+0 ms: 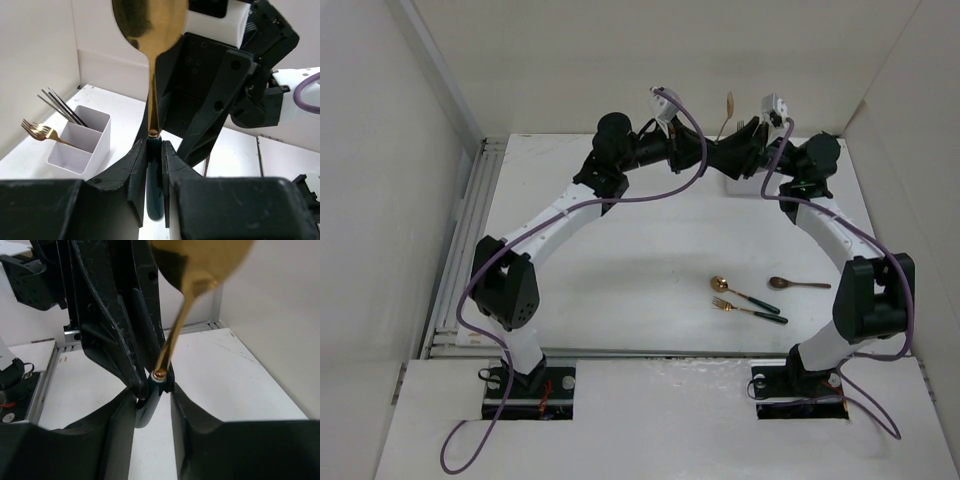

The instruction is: Sort the eating utensils into containers

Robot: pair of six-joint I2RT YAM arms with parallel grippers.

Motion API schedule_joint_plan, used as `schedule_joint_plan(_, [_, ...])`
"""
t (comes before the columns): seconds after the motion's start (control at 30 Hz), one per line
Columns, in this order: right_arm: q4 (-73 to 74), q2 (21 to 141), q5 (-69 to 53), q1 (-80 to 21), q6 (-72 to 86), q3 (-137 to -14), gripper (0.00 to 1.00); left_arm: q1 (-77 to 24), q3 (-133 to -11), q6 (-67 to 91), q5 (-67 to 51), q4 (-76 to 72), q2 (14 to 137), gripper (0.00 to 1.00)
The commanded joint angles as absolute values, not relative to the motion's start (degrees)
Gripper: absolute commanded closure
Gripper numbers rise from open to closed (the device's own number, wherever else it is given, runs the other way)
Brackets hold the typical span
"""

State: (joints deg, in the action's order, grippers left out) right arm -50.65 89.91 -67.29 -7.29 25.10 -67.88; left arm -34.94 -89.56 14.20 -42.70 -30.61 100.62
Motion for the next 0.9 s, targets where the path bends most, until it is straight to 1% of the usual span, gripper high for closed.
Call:
schedule_joint_plan(0.0, [-57.92,90.62,-68.11,-8.17,28.74,-68.38,0.65,-35.24,-89.21,14.41,-43.07,-34.01,96.86,1.00])
schedule_joint_plan(0.03, [-57.92,91.14,-68.12,-8.17,28.74,-68.38,0.69,-35.24,-89.21,14.41,-43.07,-34.01,96.86,1.00])
schedule_joint_plan(0.07, [-57.92,91.14,-68.12,-8.17,28.74,-68.38,0.76,-35.24,-89.21,14.41,-43.07,-34.01,96.86,1.00])
schedule_joint_plan(0.2, [-57.31,91.67,-68.12,-8.17,28.74,-68.91,0.87,-35.24,-89.21,14.41,-43.07,-34.01,96.86,1.00])
schedule_joint_plan(0.23, [-57.30,91.67,-68.12,-8.17,28.74,-69.43,0.94,-35.24,-89.21,14.41,-43.07,-34.01,96.86,1.00])
schedule_joint_plan(0.27, [-57.30,91.67,-68.12,-8.17,28.74,-69.43,0.99,-35.24,-89.21,14.41,-43.07,-34.01,96.86,1.00])
schedule_joint_plan(0.3, [-57.30,91.67,-68.12,-8.17,28.74,-69.43,1.00,-35.24,-88.60,14.41,-42.46,-34.01,96.86,1.00])
schedule_joint_plan(0.33, [-57.30,91.67,-67.42,-8.17,28.74,-68.82,1.00,-35.24,-88.07,14.41,-42.45,-34.01,96.86,0.92])
schedule_joint_plan(0.37, [-57.91,91.67,-66.89,-8.17,28.74,-68.82,1.00,-35.24,-88.07,14.41,-42.45,-34.01,96.25,0.58])
schedule_joint_plan(0.4, [-57.92,91.67,-66.10,-8.17,28.74,-68.04,1.00,-35.24,-87.46,14.41,-42.45,-34.01,96.24,0.39])
schedule_joint_plan(0.43, [-57.40,91.67,-64.44,-8.17,27.52,-68.03,1.00,-35.24,-86.76,13.89,-42.45,-34.01,96.24,0.26])
schedule_joint_plan(0.47, [-55.57,91.67,-63.38,-7.39,26.20,-68.03,1.00,-35.24,-86.75,12.84,-41.49,-34.01,95.63,0.00])
schedule_joint_plan(0.5, [-52.76,91.67,-62.33,-7.38,21.14,-68.03,1.00,-35.24,-86.14,11.88,-40.88,-32.88,95.10,0.00])
schedule_joint_plan(0.53, [-45.60,91.67,-60.92,-6.69,17.79,-68.72,1.00,-35.24,-86.13,11.08,-40.17,-31.04,95.10,0.00])
schedule_joint_plan(0.57, [-42.92,91.67,-57.17,-5.81,14.88,-69.25,1.00,-35.24,-85.26,11.07,-38.43,-31.03,94.49,0.00])
schedule_joint_plan(0.63, [-41.48,93.68,-53.11,-4.49,10.83,-69.26,1.00,-32.62,-82.64,10.55,-36.31,-29.80,93.08,0.00])
schedule_joint_plan(0.67, [-40.96,94.74,-49.61,-2.83,10.81,-69.87,1.00,-31.82,-81.92,10.55,-32.47,-29.01,92.55,0.00])
schedule_joint_plan(0.73, [-39.65,98.59,-46.16,-1.15,9.15,-71.89,1.00,-29.63,-80.43,9.76,-28.41,-27.25,91.07,0.00])
schedule_joint_plan(0.83, [-32.54,102.03,-39.48,0.09,3.98,-76.36,1.00,-27.78,-76.91,5.99,-21.29,-25.06,88.87,0.00])
schedule_joint_plan(0.87, [-28.26,103.96,-37.90,0.09,-0.22,-77.68,1.00,-27.77,-75.51,5.02,-19.79,-24.00,88.86,0.00])
